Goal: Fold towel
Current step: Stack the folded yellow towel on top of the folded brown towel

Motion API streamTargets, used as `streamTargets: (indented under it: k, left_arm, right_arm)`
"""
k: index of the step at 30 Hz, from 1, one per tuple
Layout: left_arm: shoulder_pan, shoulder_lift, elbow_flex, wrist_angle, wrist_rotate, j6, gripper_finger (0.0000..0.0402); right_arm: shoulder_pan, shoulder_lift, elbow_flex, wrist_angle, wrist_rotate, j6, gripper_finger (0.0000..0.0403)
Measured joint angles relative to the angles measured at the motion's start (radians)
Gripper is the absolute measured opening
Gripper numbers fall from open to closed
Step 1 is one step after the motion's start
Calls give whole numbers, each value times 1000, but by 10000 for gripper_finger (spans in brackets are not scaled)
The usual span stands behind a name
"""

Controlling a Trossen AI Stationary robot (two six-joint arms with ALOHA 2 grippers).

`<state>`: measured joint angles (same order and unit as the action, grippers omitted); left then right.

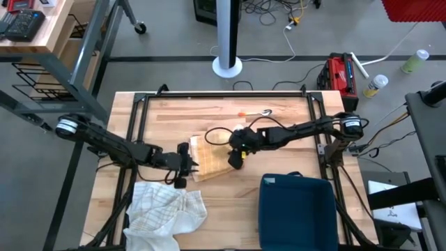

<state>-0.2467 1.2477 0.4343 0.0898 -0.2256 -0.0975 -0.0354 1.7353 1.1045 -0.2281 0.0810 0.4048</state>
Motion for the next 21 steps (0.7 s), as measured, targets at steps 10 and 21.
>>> streamTargets:
  k: [10, 21]
  left_arm:
    - [-21, 64, 56, -86, -72, -80, 181]
    - [-38, 181, 152, -216, 51, -155, 162]
  right_arm:
    - [82, -1, 118, -48, 31, -296, 208]
    - [152, 6, 123, -55, 130, -346, 199]
